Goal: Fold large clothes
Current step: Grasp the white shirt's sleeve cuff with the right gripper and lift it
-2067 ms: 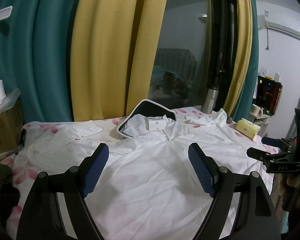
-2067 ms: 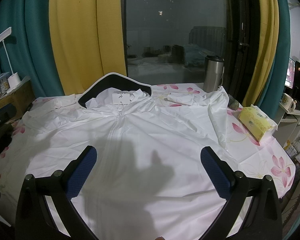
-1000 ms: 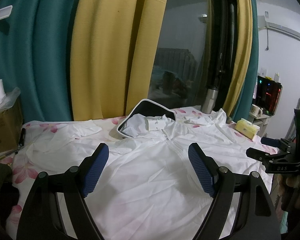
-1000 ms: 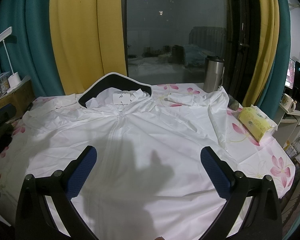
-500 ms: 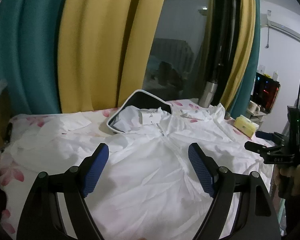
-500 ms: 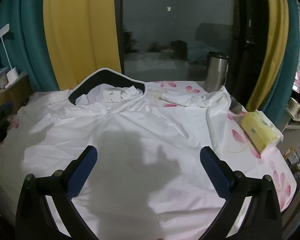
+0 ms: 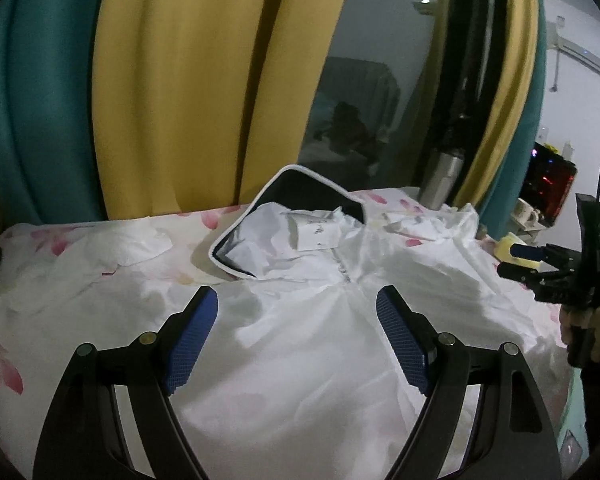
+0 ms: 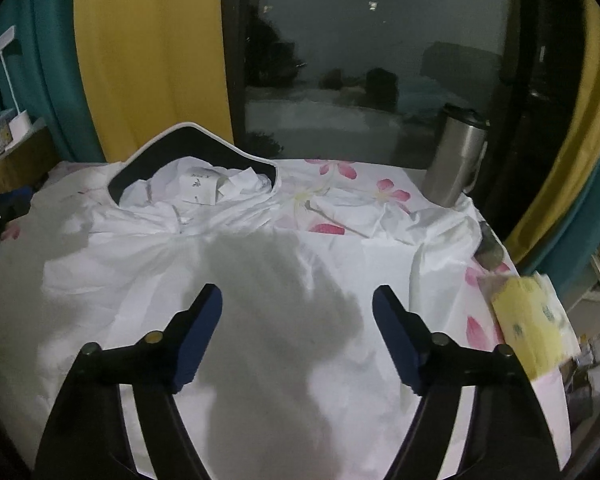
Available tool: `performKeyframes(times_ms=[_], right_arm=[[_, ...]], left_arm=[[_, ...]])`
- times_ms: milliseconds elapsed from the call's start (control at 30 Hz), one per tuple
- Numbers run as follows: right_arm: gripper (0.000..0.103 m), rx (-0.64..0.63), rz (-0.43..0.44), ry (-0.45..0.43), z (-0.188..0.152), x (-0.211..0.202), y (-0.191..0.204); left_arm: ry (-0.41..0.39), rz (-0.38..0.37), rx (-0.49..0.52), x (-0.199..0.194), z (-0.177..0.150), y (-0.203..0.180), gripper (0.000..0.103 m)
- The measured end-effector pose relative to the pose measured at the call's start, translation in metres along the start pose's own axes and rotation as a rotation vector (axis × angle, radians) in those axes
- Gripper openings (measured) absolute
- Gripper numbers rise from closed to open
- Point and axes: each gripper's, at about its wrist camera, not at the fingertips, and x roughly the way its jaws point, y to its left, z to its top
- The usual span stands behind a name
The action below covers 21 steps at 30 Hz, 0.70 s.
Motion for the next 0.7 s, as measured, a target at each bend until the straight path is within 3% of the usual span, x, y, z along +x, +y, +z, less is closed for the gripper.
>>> performKeyframes(times_ms=[400,700], right_arm=[[0.058,-0.178,0.012,0.095,0.047,0.094,-0.03],[0.048,-0.23,0.051,0.155,0.067,0.164,-0.042]], left_arm=[[0.055,0.112,-0.054,0.043,0.006,0.028,0.084],[0.09,0.193,-0.099,0.06,0.003,0.043,0.084]])
